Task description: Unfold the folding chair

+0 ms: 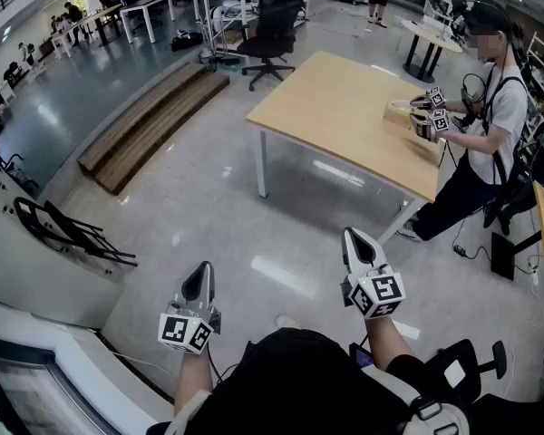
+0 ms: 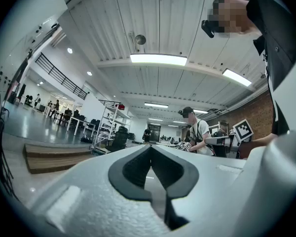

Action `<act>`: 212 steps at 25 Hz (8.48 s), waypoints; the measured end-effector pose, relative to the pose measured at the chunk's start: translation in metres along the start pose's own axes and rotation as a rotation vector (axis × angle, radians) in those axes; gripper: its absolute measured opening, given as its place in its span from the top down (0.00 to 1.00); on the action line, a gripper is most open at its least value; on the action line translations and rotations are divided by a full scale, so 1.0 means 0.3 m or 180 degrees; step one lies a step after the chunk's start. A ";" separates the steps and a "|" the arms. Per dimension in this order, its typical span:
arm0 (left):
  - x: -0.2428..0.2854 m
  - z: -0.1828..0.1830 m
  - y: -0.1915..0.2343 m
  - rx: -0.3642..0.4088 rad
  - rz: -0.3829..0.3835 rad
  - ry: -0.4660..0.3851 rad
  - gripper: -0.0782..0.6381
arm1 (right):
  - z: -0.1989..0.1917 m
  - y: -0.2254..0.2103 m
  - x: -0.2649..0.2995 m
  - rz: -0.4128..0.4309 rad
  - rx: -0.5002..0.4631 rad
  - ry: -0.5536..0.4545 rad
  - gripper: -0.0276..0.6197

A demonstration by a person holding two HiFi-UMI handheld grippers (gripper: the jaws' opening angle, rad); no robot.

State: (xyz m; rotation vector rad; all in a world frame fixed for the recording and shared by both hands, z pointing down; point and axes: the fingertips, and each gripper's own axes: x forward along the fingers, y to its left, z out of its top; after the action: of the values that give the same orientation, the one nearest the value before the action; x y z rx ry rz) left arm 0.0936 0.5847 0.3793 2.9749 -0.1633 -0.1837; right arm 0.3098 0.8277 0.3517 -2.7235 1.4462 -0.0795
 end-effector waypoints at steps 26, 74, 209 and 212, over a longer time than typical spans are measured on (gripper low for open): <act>-0.135 0.028 0.021 0.0010 0.0553 -0.0021 0.89 | -0.025 0.071 0.121 0.0554 0.0191 0.0066 0.95; -0.690 0.004 0.217 0.0176 0.3338 -0.0282 0.89 | -0.216 0.833 0.669 0.3237 0.0166 0.0632 0.95; -1.086 0.098 3.017 -0.0361 0.5869 0.0632 0.68 | -0.990 3.678 2.585 0.5613 -0.0219 0.2005 0.95; -1.093 0.055 3.022 -0.0638 0.5885 0.0623 0.67 | -1.059 3.689 2.592 0.5500 -0.0299 0.2092 0.92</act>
State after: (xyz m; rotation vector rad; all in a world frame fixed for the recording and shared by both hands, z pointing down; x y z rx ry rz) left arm -0.3216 -0.2691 0.5472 1.5357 -2.2843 0.2948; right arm -0.1920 -0.4436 0.6007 -0.6019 3.2626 -0.7756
